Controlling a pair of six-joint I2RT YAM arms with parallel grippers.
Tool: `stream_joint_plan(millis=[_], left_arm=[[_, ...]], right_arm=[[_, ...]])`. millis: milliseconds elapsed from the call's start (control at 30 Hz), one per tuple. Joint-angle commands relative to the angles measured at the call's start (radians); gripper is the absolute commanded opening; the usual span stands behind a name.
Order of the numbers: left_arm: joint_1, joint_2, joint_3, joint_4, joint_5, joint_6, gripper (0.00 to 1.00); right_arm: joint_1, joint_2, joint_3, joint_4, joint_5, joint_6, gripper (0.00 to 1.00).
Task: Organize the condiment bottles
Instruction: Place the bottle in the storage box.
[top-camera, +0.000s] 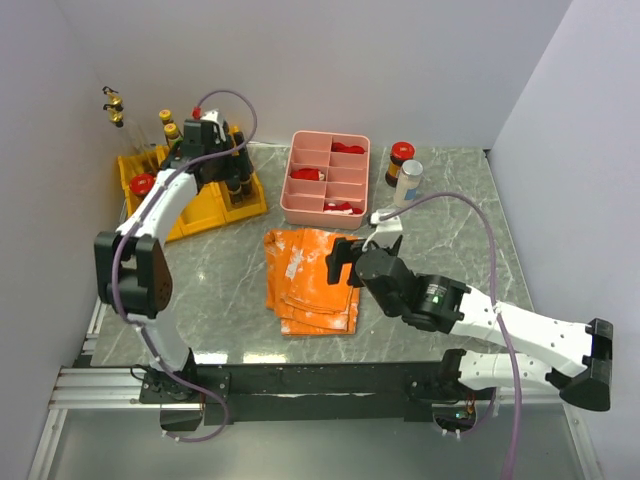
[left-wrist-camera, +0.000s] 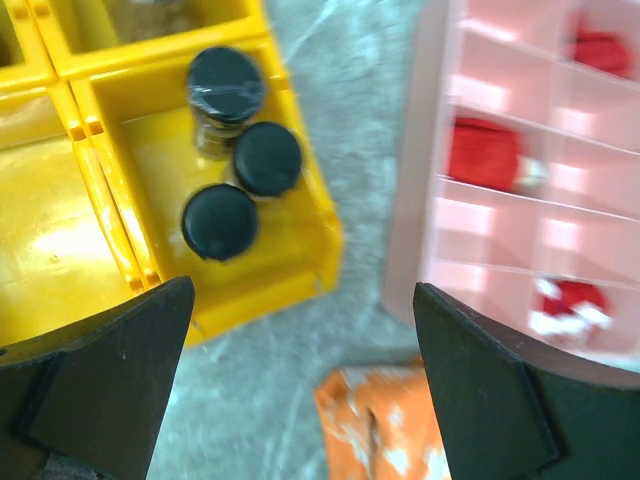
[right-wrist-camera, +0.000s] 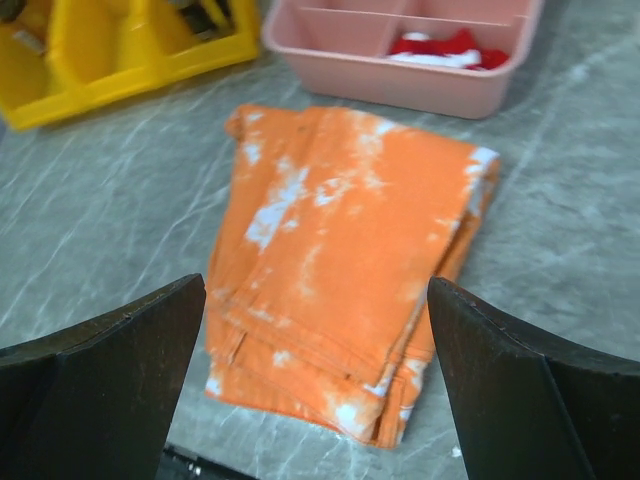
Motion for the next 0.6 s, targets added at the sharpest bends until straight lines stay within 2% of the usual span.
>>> stream_joint_plan(millis=[0, 100, 167, 233, 267, 433, 500, 567], left_arm=[[0.003, -0.150, 0.065, -0.078, 0.105, -0.016, 0.96], [0.003, -0.222, 0.071, -0.129, 0.158, -0.007, 0.96], [0.003, -0.294, 0.034, -0.134, 0.193, -0.007, 0.97], [0.003, -0.346, -0.015, -0.119, 0.205, -0.014, 0.96], [0.003, -0.400, -0.079, -0.109, 0.211, -0.019, 0.97], [0.001, -0.576, -0.326, 0.054, 0.219, -0.071, 0.96], [-0.002, -0.604, -0.361, 0.073, 0.215, -0.070, 0.96], [-0.010, -0.630, -0.395, 0.089, 0.195, -0.060, 0.96]], right_arm=[[-0.090, 0.001, 0.078, -0.130, 0.072, 0.187, 1.00], [-0.191, 0.020, 0.111, -0.262, 0.130, 0.338, 1.00], [-0.279, 0.049, 0.151, -0.421, 0.164, 0.506, 1.00], [-0.343, 0.089, 0.194, -0.588, 0.202, 0.608, 1.00], [-0.401, 0.102, 0.208, -0.642, 0.214, 0.699, 1.00], [-0.581, 0.185, 0.256, -0.965, 0.285, 0.927, 1.00], [-0.668, 0.196, 0.248, -1.037, 0.302, 1.019, 1.00], [-0.728, 0.176, 0.204, -1.048, 0.300, 1.024, 1.00]])
